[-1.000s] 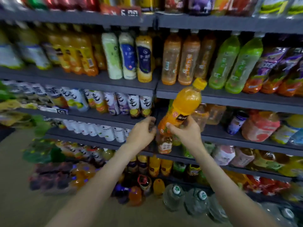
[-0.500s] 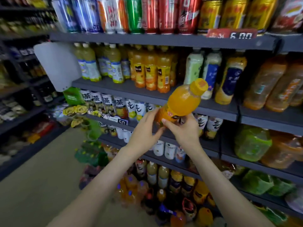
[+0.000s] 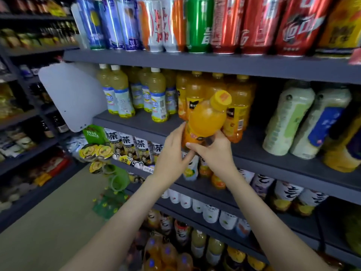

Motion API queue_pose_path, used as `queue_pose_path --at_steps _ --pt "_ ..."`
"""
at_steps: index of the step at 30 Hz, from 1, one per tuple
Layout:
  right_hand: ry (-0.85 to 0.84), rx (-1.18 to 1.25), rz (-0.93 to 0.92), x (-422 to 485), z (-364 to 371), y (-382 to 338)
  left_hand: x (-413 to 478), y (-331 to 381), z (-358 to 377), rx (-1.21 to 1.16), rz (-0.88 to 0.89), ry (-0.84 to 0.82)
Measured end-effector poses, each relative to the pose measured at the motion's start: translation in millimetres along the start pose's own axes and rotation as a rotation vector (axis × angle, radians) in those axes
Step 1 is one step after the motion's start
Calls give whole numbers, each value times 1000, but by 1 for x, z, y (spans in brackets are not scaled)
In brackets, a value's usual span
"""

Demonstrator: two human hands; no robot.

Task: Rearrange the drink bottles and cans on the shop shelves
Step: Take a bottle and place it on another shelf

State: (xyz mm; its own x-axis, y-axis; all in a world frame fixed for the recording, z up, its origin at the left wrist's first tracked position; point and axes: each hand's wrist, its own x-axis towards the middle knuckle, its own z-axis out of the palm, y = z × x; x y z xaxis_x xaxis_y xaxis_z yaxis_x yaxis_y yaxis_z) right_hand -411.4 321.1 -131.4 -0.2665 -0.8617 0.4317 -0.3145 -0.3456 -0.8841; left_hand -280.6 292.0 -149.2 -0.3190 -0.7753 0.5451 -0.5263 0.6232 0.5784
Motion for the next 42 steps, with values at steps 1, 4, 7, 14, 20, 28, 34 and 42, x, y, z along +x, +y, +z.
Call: queue_pose_path --at_steps 1,4,7,14,20,28,34,42 --pt "-17 -22 -4 9 11 1 9 -9 -3 -13 -33 -9" --pt "-19 -82 -4 35 38 7 38 -36 -12 -16 -58 -40" --pt "30 -131 46 58 62 12 64 -63 -19 13 -37 -63" --pt "174 -282 95 67 84 30 103 -103 -18 -16 -123 -163" --pt "285 -483 136 53 88 44 131 -121 -3 -103 -106 -222" --pt "461 -591 168 21 87 36 111 -105 4 -98 -127 -244" --pt "405 -598 162 -16 71 32 30 -70 12 -53 250 -271" --pt "295 -620 407 -120 -26 47 -39 -4 82 -10 312 -753"
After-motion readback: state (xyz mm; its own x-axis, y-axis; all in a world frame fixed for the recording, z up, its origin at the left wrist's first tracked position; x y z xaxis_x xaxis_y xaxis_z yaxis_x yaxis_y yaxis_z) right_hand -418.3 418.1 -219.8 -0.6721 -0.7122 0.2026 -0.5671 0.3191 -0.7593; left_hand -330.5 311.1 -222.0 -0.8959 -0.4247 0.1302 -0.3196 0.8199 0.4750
